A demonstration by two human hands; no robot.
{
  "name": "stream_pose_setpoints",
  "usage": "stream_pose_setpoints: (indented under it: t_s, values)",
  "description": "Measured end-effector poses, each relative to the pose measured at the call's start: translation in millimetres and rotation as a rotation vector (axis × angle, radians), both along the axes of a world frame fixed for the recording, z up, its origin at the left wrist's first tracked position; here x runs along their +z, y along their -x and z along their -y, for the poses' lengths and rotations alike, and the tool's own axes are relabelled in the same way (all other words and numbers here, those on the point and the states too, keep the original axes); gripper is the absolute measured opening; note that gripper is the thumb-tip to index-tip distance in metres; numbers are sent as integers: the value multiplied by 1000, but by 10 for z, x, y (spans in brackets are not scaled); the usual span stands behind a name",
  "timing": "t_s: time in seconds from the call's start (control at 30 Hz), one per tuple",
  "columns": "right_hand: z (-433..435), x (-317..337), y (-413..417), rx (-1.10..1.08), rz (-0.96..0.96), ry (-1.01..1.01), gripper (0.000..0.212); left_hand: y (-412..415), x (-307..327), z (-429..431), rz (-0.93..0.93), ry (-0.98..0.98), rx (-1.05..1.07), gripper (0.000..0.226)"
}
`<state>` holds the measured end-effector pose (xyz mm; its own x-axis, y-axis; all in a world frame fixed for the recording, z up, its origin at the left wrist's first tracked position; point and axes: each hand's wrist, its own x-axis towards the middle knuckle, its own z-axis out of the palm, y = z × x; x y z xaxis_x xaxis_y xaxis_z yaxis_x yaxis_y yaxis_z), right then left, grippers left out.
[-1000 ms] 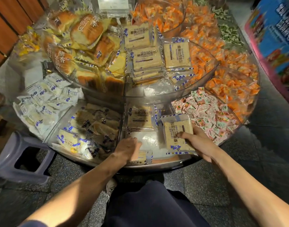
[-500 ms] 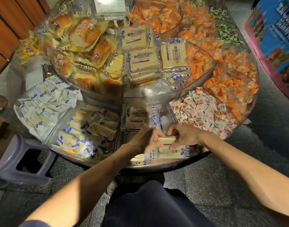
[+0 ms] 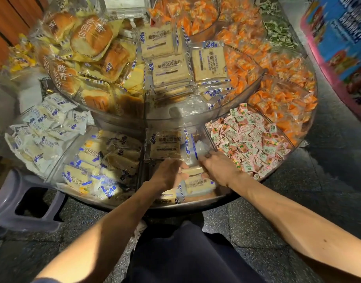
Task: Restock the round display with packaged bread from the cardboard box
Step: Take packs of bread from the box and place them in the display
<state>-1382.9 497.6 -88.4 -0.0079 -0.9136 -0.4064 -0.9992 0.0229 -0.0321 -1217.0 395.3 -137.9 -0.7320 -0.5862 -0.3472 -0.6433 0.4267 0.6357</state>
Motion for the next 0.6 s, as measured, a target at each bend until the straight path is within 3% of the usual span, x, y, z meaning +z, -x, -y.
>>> stream_pose_setpoints:
  t_s: [0.1, 0.17, 0.2, 0.23, 0.37, 0.47, 0.6]
  values:
    - [-58, -51, -63, -47, 58, -112, 35, 97, -96, -101, 124, 25, -135, 12]
    - [-80, -103, -101, -53, 29, -187, 26, 175, -159, -225, 185, 64, -183, 28]
    - [-87, -143, -108, -52, 15, -202, 24, 187, -172, -245, 213, 73, -203, 13]
    - [-96, -167, -110, -47, 7, -199, 23, 180, -233, -256, 198, 104, -199, 15]
    - [-107, -157, -107, -39, 54, -135, 39, 112, -280, -205, 200, 196, -268, 34]
    - [-94, -77, -74, -141, 163, -99, 34, 33, -234, -133, 186, 196, -265, 46]
    - [98, 225, -100, -295, 218, 137, 30, -238, 180, 158, -13, 219, -214, 27]
